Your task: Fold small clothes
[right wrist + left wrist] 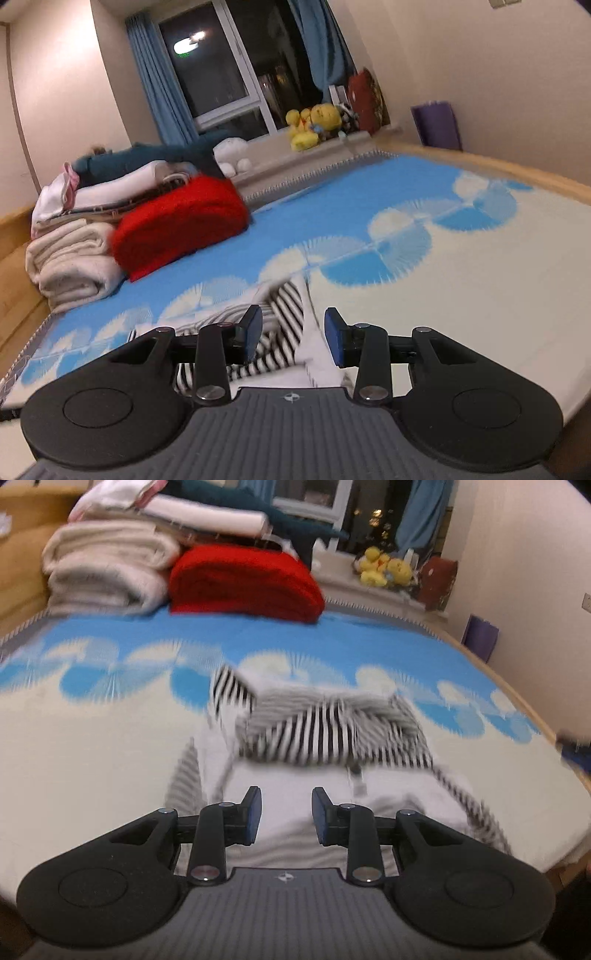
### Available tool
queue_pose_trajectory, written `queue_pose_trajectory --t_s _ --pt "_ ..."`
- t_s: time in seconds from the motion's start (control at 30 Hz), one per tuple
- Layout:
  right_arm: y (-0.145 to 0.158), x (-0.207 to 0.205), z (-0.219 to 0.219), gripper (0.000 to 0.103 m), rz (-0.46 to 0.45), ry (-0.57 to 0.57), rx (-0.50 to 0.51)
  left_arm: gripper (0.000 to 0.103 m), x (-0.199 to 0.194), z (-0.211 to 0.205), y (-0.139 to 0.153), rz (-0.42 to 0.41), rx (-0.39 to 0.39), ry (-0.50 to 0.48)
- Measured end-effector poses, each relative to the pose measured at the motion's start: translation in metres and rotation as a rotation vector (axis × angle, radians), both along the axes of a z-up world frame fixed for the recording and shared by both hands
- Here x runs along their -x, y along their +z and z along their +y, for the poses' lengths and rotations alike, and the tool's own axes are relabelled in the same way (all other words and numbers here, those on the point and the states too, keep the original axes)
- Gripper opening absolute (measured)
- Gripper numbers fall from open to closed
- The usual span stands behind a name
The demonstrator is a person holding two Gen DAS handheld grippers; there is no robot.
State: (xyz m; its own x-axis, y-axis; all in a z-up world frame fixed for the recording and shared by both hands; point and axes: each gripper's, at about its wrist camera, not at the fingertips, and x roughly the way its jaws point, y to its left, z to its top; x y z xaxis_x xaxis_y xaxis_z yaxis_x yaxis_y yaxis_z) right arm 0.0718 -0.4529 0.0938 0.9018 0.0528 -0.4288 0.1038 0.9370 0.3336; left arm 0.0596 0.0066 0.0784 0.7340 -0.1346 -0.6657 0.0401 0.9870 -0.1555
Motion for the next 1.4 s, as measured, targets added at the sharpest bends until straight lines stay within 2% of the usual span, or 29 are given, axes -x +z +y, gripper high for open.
queue_pose_trajectory --t_s 0.07,0.13,0.2,0.27,0.33,0.43,0.47,0.53,0.57,0.6,0.63,0.67,0.77,0.83,0.9,1.03,1.07,1.13,1.2,1.23,1.27,1.33,1.37,1.4 --pt "0.009 0.014 0.006 0.04 -0.046 0.034 0.07 0.033 0.02 -0.003 -0.012 0.055 -0.011 -0.004" --pt "0.015 0.028 0.01 0.04 -0.07 0.066 0.147 0.033 0.03 0.001 -0.007 0.1 0.003 0.008" --pt "0.017 0.035 0.008 0.04 -0.031 0.086 0.185 0.033 0.036 0.01 0.01 0.046 0.044 -0.003" --pt "0.023 0.033 0.001 0.04 0.037 0.052 0.163 0.033 0.041 0.024 0.018 -0.014 0.015 0.0" --pt "0.023 0.037 -0.009 0.04 0.044 0.043 0.12 0.033 0.037 0.038 0.009 0.002 -0.008 0.055" --pt "0.004 0.038 -0.019 0.04 0.091 0.019 0.103 0.03 0.024 0.067 -0.026 0.093 0.068 0.153" --pt "-0.006 0.035 -0.025 0.04 0.108 0.005 0.078 0.027 0.016 0.075 -0.039 0.15 0.092 0.2" --pt "-0.03 0.021 -0.033 0.04 0.169 -0.013 0.059 0.028 0.008 0.086 -0.051 0.174 0.153 0.23" --pt "-0.04 0.009 -0.036 0.04 0.227 -0.049 0.04 0.031 0.005 0.089 -0.055 0.18 0.155 0.246" --pt "-0.045 0.002 -0.039 0.04 0.24 -0.062 0.005 0.033 0.001 0.094 -0.058 0.189 0.153 0.26" --pt "-0.049 -0.004 -0.04 0.04 0.247 -0.061 -0.009 0.04 -0.003 0.097 -0.061 0.197 0.16 0.267" --pt "-0.056 -0.013 -0.039 0.04 0.273 -0.063 -0.005 0.05 -0.005 0.101 -0.066 0.215 0.182 0.279" --pt "-0.076 -0.031 -0.038 0.04 0.367 -0.037 -0.057 0.066 -0.019 0.112 -0.08 0.294 0.285 0.307" --pt "-0.089 -0.039 -0.035 0.044 0.431 0.01 -0.124 0.067 -0.026 0.111 -0.089 0.335 0.308 0.314" --pt "-0.099 -0.042 -0.028 0.05 0.482 0.052 -0.141 0.067 -0.031 0.103 -0.098 0.361 0.288 0.318" --pt "-0.116 -0.043 -0.01 0.05 0.586 0.081 -0.052 0.067 -0.035 0.095 -0.119 0.441 0.247 0.332" --pt "-0.12 -0.042 -0.008 0.05 0.609 0.071 -0.035 0.066 -0.033 0.094 -0.12 0.429 0.243 0.33" --pt "-0.125 -0.039 -0.009 0.05 0.638 0.057 -0.026 0.065 -0.032 0.091 -0.119 0.43 0.223 0.319" --pt "-0.128 -0.035 -0.01 0.05 0.666 0.055 -0.014 0.053 -0.03 0.088 -0.119 0.434 0.2 0.301" --pt "-0.13 -0.033 -0.01 0.049 0.676 0.059 -0.009 0.044 -0.029 0.085 -0.12 0.433 0.181 0.289" --pt "-0.13 -0.031 -0.01 0.049 0.677 0.064 -0.005 0.03 -0.029 0.082 -0.12 0.43 0.167 0.276" --pt "-0.13 -0.027 -0.008 0.038 0.672 0.083 0.004 0.01 -0.029 0.077 -0.117 0.421 0.166 0.229" --pt "-0.13 -0.025 -0.006 0.015 0.664 0.1 0.002 0.009 -0.028 0.073 -0.115 0.408 0.154 0.222" --pt "-0.127 -0.023 -0.005 0.007 0.646 0.117 -0.012 0.009 -0.026 0.071 -0.111 0.391 0.134 0.213"
